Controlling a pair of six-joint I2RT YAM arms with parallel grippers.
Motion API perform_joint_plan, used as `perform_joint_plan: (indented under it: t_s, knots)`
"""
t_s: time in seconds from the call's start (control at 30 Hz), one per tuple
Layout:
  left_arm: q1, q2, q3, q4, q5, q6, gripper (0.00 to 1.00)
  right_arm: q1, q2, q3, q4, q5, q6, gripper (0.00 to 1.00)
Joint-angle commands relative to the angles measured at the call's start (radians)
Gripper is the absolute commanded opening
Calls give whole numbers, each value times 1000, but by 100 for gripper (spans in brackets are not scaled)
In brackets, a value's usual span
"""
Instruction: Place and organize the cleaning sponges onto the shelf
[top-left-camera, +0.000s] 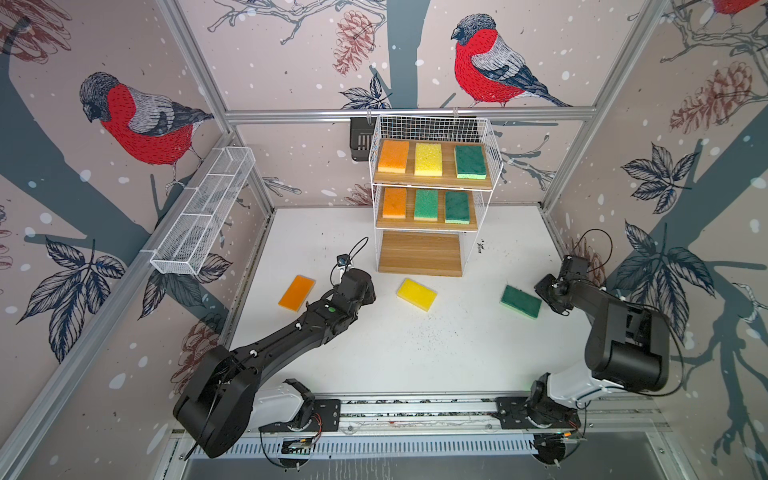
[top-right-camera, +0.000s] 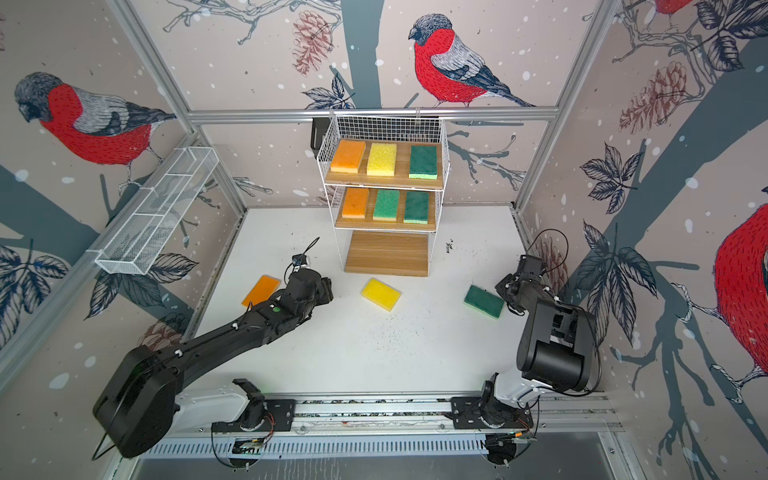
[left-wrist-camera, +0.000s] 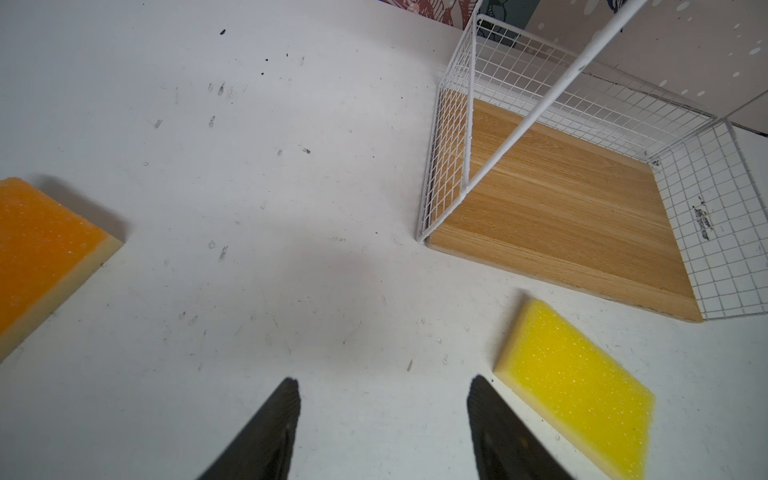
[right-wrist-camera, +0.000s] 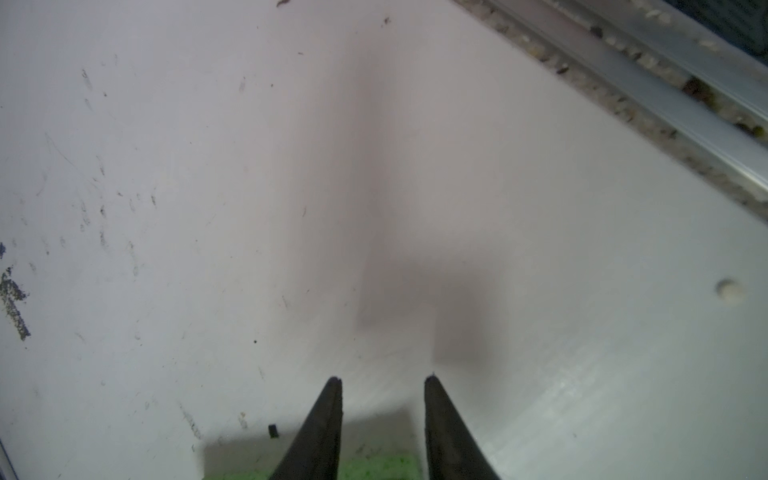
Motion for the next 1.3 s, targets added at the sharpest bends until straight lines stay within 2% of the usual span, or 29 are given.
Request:
perform_joint_plan:
  t_s: [0.0, 0.27, 0.4, 0.7, 1.27]
  knots:
    - [1, -8, -2, 27, -12, -18, 65, 4, 15, 3, 21, -6, 6, 33]
    - [4, -35, -13, 21, -11, -31, 65, 31, 2, -20, -2, 7, 15, 28]
    - [4, -61, -20, 7, -10, -37, 64, 48, -9, -48, -26, 51, 23, 27]
    - [4, -137, -38, -18, -14, -49, 64, 89, -71, -135, -26, -2, 100, 25]
    - [4, -262, -65, -59, -6, -94, 64, 355, -97, -217, -67, -42, 203, 26]
